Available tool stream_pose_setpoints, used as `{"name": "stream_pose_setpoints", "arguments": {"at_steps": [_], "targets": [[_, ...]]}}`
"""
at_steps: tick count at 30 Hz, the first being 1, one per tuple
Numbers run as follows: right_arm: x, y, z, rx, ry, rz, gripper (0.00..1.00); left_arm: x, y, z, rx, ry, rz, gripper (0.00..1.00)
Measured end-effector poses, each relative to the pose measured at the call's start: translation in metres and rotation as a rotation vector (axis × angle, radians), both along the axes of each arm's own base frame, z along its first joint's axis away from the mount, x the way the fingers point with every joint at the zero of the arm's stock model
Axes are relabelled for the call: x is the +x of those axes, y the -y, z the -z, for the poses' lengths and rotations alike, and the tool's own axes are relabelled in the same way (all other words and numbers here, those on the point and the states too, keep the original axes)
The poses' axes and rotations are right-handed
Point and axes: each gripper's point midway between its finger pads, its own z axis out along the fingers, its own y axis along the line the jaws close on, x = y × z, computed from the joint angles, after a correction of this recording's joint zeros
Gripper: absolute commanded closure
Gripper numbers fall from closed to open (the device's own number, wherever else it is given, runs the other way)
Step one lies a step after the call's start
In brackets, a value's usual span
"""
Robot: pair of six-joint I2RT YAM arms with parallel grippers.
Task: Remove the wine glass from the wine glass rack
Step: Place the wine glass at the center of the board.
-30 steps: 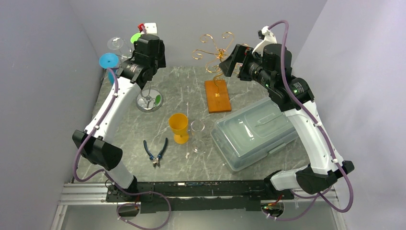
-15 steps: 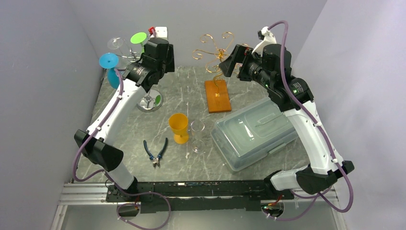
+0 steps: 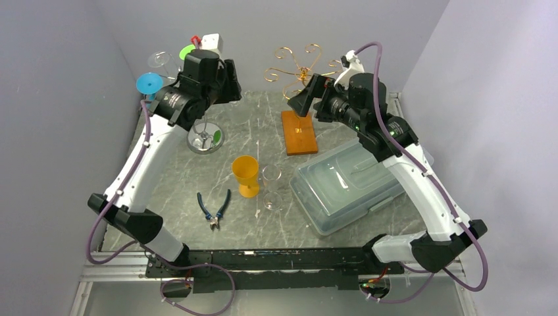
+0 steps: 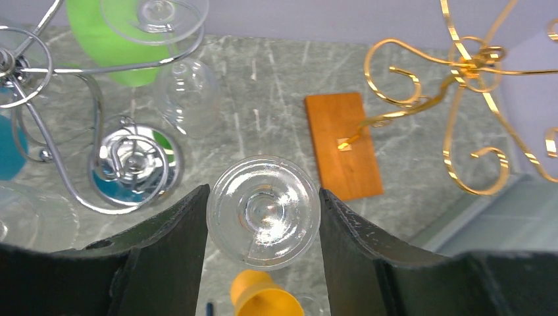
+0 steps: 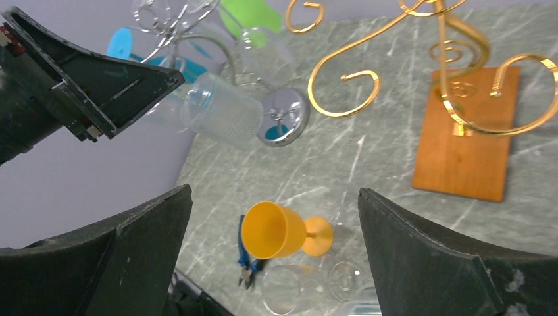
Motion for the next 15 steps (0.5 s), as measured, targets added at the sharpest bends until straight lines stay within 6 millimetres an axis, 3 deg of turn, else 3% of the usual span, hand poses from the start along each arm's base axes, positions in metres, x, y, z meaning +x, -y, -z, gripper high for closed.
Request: {"name": "stream_pose_setpoints", "arguments": {"at_steps": [15], "targets": [[-0.029,-0.038,0.019,0.259,-0.015,-0.119,0.11,-0.056,0.035,-0.048,-0.344,-0.027,0.175,0.87]]}}
